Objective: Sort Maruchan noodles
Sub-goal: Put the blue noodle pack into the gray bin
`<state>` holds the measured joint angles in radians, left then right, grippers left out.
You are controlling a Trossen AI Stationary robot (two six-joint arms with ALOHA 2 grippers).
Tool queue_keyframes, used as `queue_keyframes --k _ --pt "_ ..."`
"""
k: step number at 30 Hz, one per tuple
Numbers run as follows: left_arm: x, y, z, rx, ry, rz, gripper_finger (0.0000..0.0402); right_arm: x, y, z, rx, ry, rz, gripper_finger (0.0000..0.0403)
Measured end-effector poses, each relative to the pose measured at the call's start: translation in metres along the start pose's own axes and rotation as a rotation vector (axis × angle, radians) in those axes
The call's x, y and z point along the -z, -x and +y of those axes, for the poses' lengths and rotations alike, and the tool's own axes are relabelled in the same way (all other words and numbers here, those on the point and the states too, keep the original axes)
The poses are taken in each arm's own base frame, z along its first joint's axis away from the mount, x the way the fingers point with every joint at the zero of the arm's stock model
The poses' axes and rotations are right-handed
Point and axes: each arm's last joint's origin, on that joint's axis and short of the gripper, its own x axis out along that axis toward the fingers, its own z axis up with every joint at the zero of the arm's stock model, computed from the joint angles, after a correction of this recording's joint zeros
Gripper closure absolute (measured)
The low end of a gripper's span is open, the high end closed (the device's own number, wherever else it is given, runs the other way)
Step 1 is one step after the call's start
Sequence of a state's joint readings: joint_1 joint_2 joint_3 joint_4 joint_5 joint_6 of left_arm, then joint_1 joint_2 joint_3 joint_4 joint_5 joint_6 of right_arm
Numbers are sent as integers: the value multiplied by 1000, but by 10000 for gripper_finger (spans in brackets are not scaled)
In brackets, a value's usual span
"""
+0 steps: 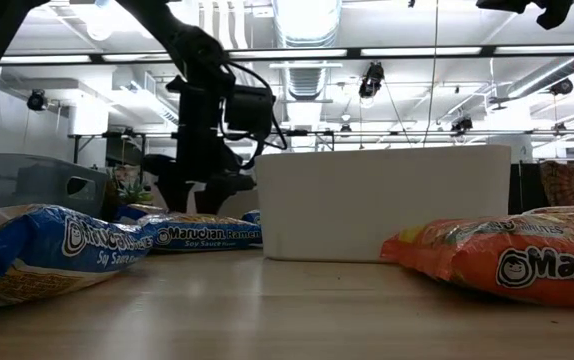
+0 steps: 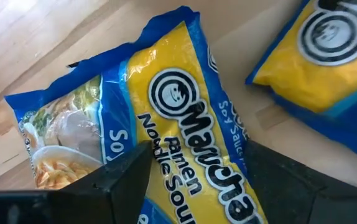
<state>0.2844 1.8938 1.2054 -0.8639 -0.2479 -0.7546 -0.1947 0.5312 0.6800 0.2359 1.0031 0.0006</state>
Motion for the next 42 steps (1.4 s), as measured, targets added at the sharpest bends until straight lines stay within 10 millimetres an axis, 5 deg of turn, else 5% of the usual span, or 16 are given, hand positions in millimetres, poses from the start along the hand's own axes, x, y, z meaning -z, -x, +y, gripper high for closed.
queue_keyframes --k 6,16,20,26,33,38,42 --pt "1 -3 0 1 11 -8 216 0 0 0 0 0 0 394" --pt "2 -1 0 23 8 8 377 0 0 0 -16 0 0 394" --pt "3 9 4 48 -11 10 392 0 0 0 -16 1 0 394" --pt "3 53 20 138 -50 -103 399 0 0 0 -16 3 0 394" --pt "-3 122 43 365 -121 -440 401 0 0 0 -16 1 0 394" --pt "-24 156 59 562 -36 -704 401 0 0 0 -16 1 0 394" --pt "-48 164 69 650 49 -868 401 0 0 0 -16 1 0 394"
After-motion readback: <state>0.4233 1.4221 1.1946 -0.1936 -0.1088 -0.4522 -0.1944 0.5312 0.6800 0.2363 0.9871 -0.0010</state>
